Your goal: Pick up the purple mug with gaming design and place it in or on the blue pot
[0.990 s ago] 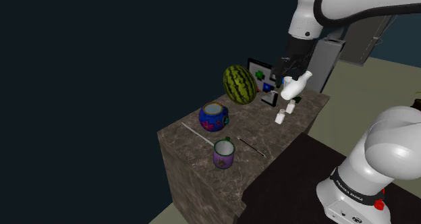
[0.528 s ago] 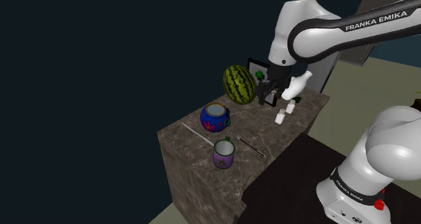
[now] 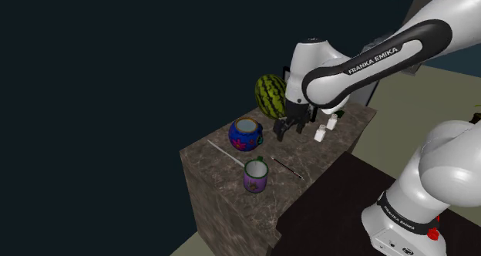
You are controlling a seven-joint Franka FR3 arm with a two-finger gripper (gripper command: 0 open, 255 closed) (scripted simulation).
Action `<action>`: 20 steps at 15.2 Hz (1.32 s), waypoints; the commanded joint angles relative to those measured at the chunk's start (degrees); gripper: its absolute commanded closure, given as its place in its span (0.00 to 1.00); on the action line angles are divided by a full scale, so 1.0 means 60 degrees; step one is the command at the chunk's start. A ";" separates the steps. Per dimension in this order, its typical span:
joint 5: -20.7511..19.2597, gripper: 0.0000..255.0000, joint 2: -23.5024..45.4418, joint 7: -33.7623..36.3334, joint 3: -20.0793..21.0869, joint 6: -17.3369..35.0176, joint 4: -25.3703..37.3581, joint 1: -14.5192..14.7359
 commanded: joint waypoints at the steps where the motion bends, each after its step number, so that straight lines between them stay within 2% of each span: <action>1: 0.0022 0.00 0.0740 0.0273 0.0208 0.0671 0.0087 0.0081; 6: -0.0275 0.00 0.2838 0.0982 0.0597 0.2337 0.0487 0.0143; 10: -0.0931 0.00 0.4580 0.1800 0.0707 0.3446 0.1070 0.0266; 18: -0.1535 0.00 0.5756 0.2242 0.0410 0.4478 0.1193 0.0443; 20: -0.1530 0.00 0.5755 0.2238 0.0403 0.4479 0.1192 0.0451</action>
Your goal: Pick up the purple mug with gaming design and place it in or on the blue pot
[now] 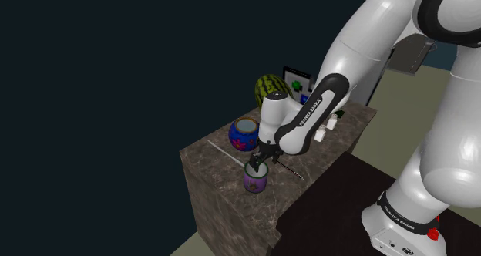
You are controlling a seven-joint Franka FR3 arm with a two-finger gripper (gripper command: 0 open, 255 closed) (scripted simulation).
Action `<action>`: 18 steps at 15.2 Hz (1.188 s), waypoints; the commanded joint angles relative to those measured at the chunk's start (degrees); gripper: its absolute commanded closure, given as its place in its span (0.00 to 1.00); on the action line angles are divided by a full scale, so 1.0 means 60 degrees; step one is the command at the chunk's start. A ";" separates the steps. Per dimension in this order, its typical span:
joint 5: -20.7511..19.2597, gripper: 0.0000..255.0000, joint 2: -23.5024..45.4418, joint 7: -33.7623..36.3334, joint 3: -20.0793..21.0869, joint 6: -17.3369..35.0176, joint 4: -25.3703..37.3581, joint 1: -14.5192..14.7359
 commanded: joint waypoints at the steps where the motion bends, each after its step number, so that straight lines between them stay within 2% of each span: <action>1: -0.0025 0.00 0.0048 0.0016 -0.0016 0.0043 0.0010 0.0010; 6: -0.0024 0.00 0.0046 0.0016 -0.0015 0.0042 0.0010 0.0010; 7: -0.0024 1.00 0.0046 0.0016 -0.0015 0.0042 0.0010 0.0010; 16: -0.0025 1.00 0.0048 0.0016 -0.0016 0.0043 0.0010 0.0010; 18: 0.0133 1.00 -0.0263 -0.0100 0.0086 -0.0221 -0.0033 -0.0058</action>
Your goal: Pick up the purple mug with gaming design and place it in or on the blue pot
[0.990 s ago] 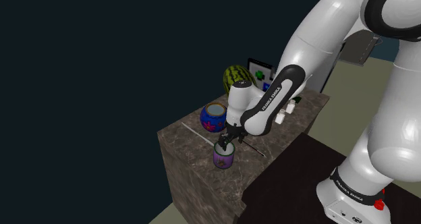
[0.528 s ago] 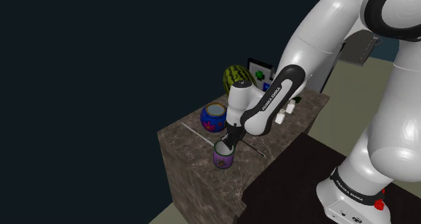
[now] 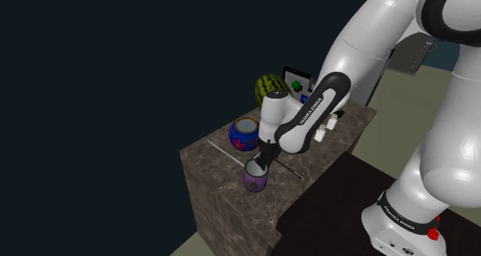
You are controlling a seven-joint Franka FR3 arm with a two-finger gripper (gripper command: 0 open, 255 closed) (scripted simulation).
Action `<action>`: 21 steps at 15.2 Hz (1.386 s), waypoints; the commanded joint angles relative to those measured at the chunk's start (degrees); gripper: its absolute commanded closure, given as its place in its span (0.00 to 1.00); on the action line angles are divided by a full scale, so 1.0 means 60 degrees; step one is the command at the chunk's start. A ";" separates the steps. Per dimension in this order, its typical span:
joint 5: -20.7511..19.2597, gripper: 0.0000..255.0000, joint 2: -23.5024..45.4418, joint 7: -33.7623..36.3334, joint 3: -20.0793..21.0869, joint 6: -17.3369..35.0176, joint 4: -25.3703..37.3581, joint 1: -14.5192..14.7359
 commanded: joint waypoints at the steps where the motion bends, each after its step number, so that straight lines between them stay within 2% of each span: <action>1: 0.0140 1.00 -0.0277 -0.0099 0.0085 -0.0236 -0.0035 -0.0052; 11: 0.0850 1.00 -0.1749 -0.0611 0.0325 -0.1640 -0.0073 -0.0160; 21: 0.1271 1.00 -0.3031 -0.0917 0.0327 -0.3113 0.0141 -0.0119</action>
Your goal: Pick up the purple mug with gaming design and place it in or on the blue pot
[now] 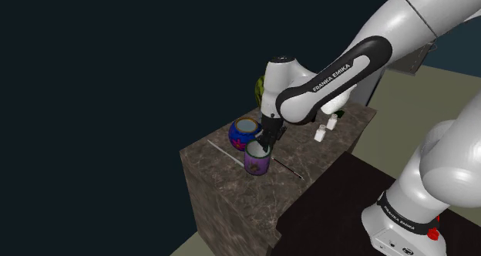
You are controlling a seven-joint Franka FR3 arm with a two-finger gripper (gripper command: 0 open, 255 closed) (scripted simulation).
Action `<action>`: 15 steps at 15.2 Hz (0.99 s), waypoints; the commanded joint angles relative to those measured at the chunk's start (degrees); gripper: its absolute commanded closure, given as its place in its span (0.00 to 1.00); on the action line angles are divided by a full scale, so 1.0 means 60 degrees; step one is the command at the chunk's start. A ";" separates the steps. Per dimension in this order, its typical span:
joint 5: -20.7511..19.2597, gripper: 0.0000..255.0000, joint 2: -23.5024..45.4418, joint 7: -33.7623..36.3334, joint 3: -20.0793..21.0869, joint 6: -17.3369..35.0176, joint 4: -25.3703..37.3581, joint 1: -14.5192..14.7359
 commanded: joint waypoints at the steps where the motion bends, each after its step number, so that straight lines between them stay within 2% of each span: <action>1: 0.0073 1.00 -0.0279 -0.0075 -0.0022 -0.0330 0.0055 0.0002; 15: 0.0298 1.00 -0.1624 -0.0260 -0.0127 -0.2382 0.0776 0.0055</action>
